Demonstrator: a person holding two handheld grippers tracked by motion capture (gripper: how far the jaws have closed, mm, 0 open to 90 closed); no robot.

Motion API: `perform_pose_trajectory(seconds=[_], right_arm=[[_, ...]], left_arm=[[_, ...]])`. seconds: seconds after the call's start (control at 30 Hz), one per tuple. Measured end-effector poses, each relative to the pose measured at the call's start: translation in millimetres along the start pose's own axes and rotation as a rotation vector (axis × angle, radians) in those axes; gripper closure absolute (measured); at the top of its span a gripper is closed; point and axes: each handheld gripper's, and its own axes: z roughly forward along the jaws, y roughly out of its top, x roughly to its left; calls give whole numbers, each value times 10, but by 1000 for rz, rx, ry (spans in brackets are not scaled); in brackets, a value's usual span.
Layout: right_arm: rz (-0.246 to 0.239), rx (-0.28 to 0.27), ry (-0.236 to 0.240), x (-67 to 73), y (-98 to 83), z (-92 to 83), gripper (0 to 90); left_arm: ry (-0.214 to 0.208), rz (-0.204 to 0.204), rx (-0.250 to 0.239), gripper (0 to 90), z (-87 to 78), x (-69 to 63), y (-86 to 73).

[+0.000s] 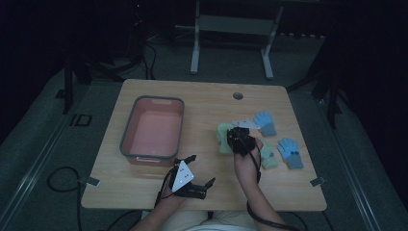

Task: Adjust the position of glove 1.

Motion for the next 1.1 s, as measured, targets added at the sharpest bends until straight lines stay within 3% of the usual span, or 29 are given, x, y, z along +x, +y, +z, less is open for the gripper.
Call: perform_pose_trajectory(seconds=[0.1,0.23,0.27,0.53,0.73,0.83,1.0,1.1], right_arm=[[-9,28,-27,89,-170,58,854],[34,52,-28,106,-283,148,854],[71,59,-31,89,-341,202,854],[106,91,-18,122,-478,363,852],[72,104,-26,155,-555,474,833],[26,92,-28,153,-583,500,795],[-31,69,7,88,-602,517,663],[-49,59,28,18,-584,487,652]], left_arm=[[0,4,-3,0,2,-6,0],[2,6,-3,0,2,-10,0],[2,4,-5,0,2,-8,-1],[0,4,-3,0,0,-4,-1],[1,4,-5,0,-2,-4,-2],[1,4,-6,0,-2,-4,-2],[1,2,-4,0,-2,-2,-1],[0,0,-5,0,-3,-1,-2]])
